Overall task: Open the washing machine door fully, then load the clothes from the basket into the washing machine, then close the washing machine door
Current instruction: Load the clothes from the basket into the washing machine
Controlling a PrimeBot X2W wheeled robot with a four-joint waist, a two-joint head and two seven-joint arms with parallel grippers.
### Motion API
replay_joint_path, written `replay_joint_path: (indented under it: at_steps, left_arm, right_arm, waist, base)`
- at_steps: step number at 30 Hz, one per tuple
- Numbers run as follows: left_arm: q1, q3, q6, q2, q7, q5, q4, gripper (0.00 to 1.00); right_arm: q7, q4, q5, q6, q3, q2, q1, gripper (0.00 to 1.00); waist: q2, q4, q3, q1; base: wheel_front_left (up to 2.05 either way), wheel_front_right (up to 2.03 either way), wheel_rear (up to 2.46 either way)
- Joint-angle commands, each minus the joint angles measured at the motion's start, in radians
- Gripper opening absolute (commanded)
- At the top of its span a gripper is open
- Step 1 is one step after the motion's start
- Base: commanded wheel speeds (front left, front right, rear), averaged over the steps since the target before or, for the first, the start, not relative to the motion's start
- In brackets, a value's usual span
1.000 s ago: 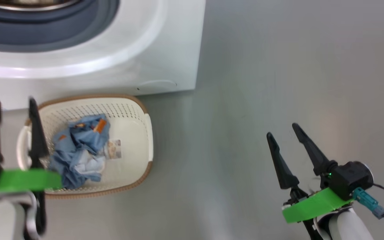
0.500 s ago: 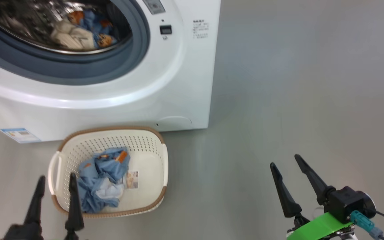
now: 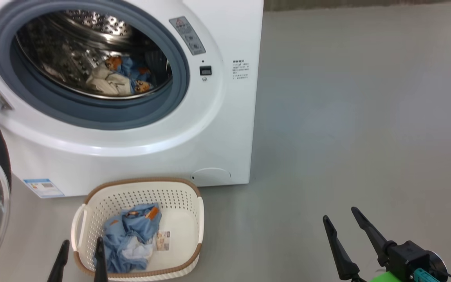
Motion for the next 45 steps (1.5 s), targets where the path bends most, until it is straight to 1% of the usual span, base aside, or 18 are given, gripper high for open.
replay_joint_path:
  at_steps: [1,12,33,39,45]
  left_arm:
    - [-0.012,0.031,0.011,0.014,0.000,0.010,-0.025,1.00]
    - [0.012,0.023,0.015,0.020,0.017,-0.002,-0.037,1.00]
    - [-0.005,0.009,0.026,0.022,0.023,-0.007,-0.029,1.00]
    - [-0.061,-0.001,0.021,0.029,0.048,-0.003,0.020,1.00]
    - [-0.148,0.001,0.009,0.021,0.060,-0.021,0.131,1.00]
  right_arm:
    - [0.002,-0.034,-0.007,0.002,0.019,-0.001,-0.002,1.00]
    - [0.017,-0.056,-0.013,0.002,0.012,0.004,0.030,1.00]
    - [0.022,-0.070,-0.006,0.002,0.011,0.006,0.030,1.00]
    - [0.023,-0.077,-0.008,0.002,0.007,0.006,0.021,1.00]
    - [0.023,-0.090,-0.007,0.002,0.013,0.006,-0.006,1.00]
  waist:
    - [0.0000,-0.005,-0.023,0.0000]
    - [0.0000,-0.010,-0.055,0.0000]
    - [0.0000,0.000,-0.044,0.0000]
    - [0.0000,0.011,-0.017,0.0000]
    - [0.0000,0.002,0.032,0.0000]
  base:
    - [0.00,0.00,0.00]
    - [0.00,0.00,0.00]
    - [0.00,0.00,0.00]
    - [0.00,0.00,0.00]
    - [0.00,0.00,0.00]
